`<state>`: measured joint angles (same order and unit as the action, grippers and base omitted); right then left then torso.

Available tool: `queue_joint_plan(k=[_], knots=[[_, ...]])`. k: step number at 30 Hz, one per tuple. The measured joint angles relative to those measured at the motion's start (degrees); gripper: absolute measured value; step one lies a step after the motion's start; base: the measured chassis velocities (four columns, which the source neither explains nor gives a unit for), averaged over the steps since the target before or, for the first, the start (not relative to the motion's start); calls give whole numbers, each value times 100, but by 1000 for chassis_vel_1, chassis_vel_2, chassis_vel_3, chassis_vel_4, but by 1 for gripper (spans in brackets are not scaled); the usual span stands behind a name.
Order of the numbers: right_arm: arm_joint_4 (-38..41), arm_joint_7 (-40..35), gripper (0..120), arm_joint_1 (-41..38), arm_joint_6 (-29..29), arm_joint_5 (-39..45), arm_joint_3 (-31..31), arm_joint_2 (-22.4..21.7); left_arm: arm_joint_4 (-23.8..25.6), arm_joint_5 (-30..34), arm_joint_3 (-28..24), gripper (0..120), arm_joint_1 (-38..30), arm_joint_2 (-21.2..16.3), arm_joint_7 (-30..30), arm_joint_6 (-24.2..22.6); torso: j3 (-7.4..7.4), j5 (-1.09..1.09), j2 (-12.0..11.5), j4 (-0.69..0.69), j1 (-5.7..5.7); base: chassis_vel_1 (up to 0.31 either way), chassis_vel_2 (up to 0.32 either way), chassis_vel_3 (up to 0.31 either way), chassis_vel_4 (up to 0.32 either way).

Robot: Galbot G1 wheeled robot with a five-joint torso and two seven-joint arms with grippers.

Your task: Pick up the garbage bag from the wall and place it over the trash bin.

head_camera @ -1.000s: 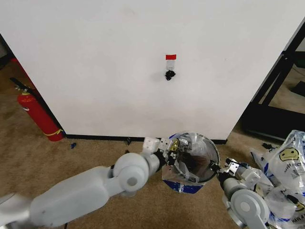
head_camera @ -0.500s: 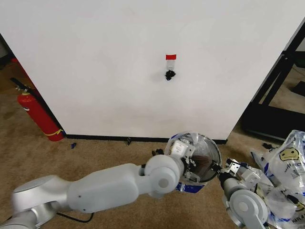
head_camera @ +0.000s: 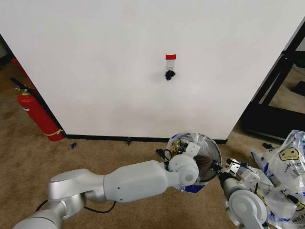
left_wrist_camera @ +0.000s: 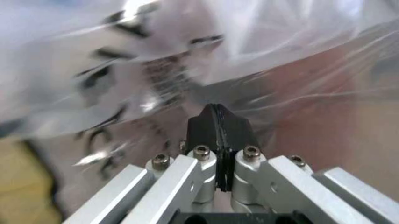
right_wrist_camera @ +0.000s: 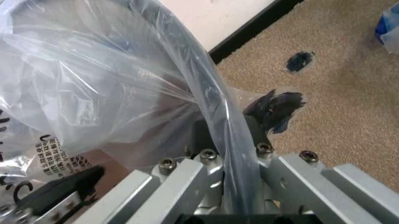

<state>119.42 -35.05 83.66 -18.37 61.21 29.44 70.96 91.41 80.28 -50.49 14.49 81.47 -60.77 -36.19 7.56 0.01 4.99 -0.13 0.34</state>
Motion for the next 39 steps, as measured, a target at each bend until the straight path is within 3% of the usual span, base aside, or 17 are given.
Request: queue_joint_plan(k=[5, 11, 19, 27, 33, 39], knots=[[16, -9, 0, -6, 0, -1, -14, 3, -147, -47, -38, 0, 15, 162, 16, 6, 0, -1, 0, -1, 0, 0, 0, 0, 0], [212, -21, 0, 46, -1, 12, -30, 9, -952, -450, -119, 0, 111, 604, 274, 39, 0, -1, 0, -1, 0, 0, 0, 0, 0], [235, -17, 0, 92, -8, 11, -32, 7, -1193, -512, -146, 0, 171, 702, 416, 45, 0, -1, 0, 0, 0, 0, 0, 0, 0], [454, 9, 0, 172, -60, 55, -100, 12, -1762, -726, -102, 0, 258, 984, 669, 79, 0, -1, 0, -1, 0, 0, 0, 0, 0], [485, 23, 0, 179, -81, 104, -129, -12, -1898, -809, -40, 0, 284, 965, 730, 101, 0, -1, 0, -1, 0, 0, 0, 0, 0], [411, 50, 0, 134, -88, 101, -149, -22, -1778, -841, 9, 0, 344, 707, 728, 113, 0, -1, 0, 0, 0, 0, 0, 0, 0]])
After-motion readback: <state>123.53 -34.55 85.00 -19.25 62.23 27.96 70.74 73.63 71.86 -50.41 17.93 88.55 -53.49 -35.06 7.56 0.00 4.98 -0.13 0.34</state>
